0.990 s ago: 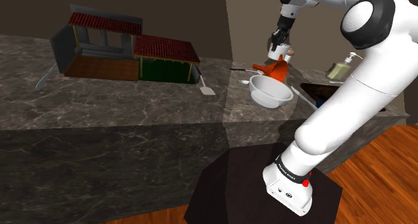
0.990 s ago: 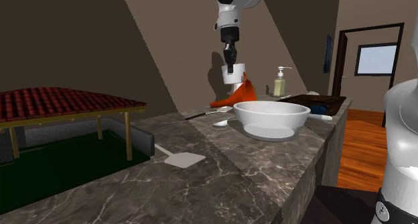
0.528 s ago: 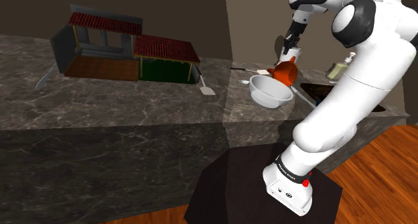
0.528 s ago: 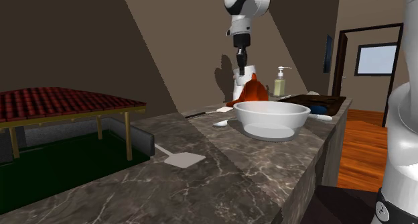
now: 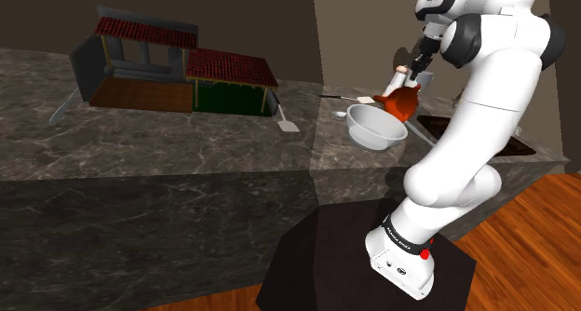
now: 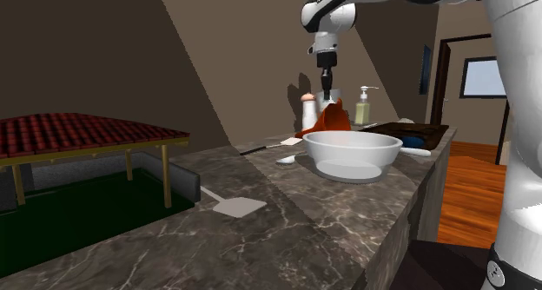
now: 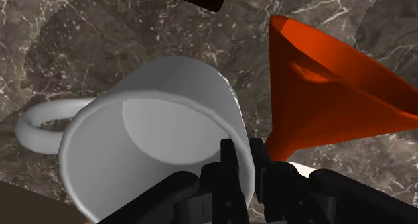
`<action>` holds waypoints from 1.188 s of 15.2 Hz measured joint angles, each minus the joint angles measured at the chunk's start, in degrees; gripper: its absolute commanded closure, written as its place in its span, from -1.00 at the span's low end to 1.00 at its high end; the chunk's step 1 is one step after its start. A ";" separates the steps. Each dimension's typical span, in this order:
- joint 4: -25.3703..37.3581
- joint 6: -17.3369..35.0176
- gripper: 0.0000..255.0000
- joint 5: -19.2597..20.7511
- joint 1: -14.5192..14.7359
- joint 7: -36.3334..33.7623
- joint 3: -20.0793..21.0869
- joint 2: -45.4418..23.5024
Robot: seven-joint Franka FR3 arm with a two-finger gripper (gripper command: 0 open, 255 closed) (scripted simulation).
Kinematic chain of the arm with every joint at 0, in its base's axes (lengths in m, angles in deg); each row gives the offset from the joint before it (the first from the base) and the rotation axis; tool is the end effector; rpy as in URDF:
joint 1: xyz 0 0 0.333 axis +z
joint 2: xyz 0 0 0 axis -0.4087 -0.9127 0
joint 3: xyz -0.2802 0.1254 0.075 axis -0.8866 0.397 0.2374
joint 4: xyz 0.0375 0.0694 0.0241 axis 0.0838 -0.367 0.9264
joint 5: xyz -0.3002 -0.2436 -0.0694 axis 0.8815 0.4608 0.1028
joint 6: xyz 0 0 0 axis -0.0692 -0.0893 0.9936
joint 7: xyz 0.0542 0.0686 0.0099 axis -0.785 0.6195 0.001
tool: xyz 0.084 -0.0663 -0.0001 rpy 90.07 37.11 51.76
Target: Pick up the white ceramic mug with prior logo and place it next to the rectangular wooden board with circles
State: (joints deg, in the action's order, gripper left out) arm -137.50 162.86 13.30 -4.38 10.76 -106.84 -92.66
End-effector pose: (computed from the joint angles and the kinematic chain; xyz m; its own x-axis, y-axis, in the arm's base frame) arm 0.3395 -0.5381 0.5513 0.9891 -0.1392 -0.0472 -0.1369 -0.9894 0.0490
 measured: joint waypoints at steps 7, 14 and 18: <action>14.23 -3.78 1.00 -6.48 -10.38 8.51 -0.46 -11.59; 8.75 1.48 1.00 -6.53 -9.65 8.91 -0.36 -11.51; 5.45 4.56 1.00 -6.53 -9.14 9.02 -0.30 -11.36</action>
State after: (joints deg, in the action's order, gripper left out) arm -132.05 167.42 6.77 -13.52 19.78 -107.14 -104.03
